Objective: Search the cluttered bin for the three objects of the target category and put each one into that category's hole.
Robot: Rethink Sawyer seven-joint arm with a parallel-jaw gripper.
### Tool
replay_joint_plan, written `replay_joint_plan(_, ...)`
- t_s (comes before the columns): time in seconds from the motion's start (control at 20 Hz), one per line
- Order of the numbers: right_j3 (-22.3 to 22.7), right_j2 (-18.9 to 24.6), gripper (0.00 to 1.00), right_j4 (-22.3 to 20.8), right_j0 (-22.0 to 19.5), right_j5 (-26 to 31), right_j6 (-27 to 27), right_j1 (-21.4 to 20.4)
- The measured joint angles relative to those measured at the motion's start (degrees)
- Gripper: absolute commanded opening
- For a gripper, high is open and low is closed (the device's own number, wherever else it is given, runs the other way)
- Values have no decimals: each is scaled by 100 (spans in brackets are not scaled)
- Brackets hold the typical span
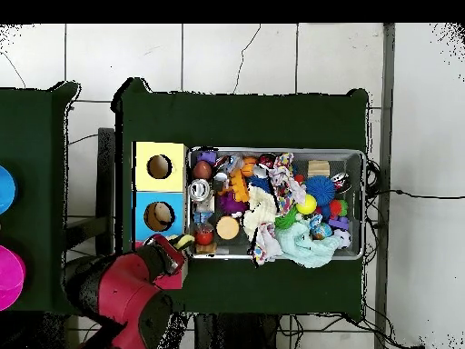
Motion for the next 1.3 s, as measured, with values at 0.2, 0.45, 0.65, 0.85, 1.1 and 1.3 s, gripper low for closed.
replay_joint_plan(0.2,36,110,0,2,1,-1,0,-137)
replay_joint_plan(0.45,117,340,0,1,0,0,0,-355)
replay_joint_plan(0.65,125,445,0,1,1,-1,0,-460)
replay_joint_plan(0.85,125,503,0,0,10,31,0,-532)
replay_joint_plan(1.1,125,503,0,0,67,215,0,-530)
replay_joint_plan(1.3,125,499,0,1,124,416,0,-531)
